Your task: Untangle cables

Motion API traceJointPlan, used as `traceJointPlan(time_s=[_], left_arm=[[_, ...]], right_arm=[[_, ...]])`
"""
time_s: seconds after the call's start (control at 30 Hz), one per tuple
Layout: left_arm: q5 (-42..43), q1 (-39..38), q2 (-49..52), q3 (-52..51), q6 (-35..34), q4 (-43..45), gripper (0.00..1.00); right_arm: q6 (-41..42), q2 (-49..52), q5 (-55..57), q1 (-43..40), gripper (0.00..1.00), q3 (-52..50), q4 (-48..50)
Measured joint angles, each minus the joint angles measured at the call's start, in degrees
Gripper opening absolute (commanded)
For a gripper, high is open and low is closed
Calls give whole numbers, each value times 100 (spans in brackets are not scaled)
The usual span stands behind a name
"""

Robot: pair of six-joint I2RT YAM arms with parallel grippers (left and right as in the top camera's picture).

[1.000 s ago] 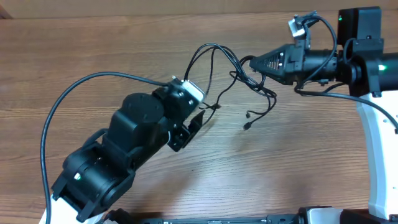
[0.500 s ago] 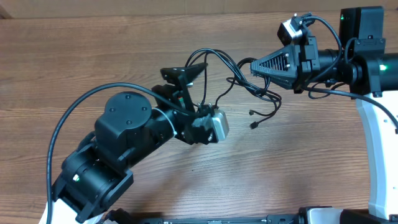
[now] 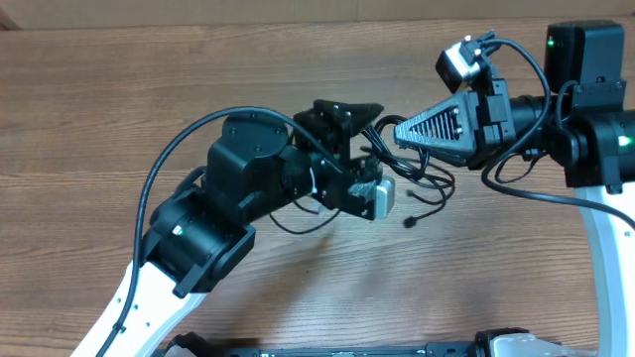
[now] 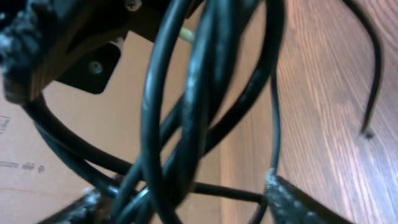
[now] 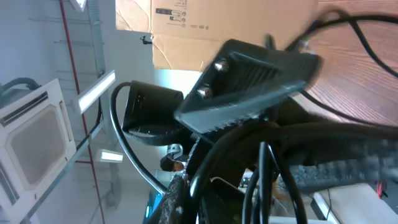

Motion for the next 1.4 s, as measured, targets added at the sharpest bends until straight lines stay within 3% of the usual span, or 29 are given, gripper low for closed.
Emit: traceJointPlan(time_s=[0.07,0.27,0.33,0.4,0.63,0.8,0.93,1.03,1.1,1.17,1.4], left_arm=[[0,0,39,0,7,107,4],[-2,4,52,0,-24,120,4],[-22,17,63,0,-188,83,4],[-44,42,94,-2,-678,-11,4],[476,37,94,-2,-3550,-702,4],[605,35,92,0,-4520,-1285,4],[507,35,92,0,-4898,-1554,4],[92,35,92,-2,-5342,-1613,4],[-282,35,94,-2,-5696,-1613,4],[-529,35,92,-2,-5976,-1563,4],[-122,24,94,-2,-6452,-673,4]], right_arm=[[17,0,4,0,4,0,-13],[33,-2,186,0,4,0,24],[42,-9,479,0,9,0,101],[52,-50,1322,-2,22,4,138],[-26,-74,4983,0,32,42,-146],[-887,-85,6052,0,35,42,-422],[-1104,-192,6723,-2,36,42,-754],[-1172,-433,6922,0,38,42,-955],[-1200,-811,6977,0,47,42,-1045],[-1222,-1161,6946,-2,48,44,-1043],[-2288,-1768,5635,-2,54,55,-890]])
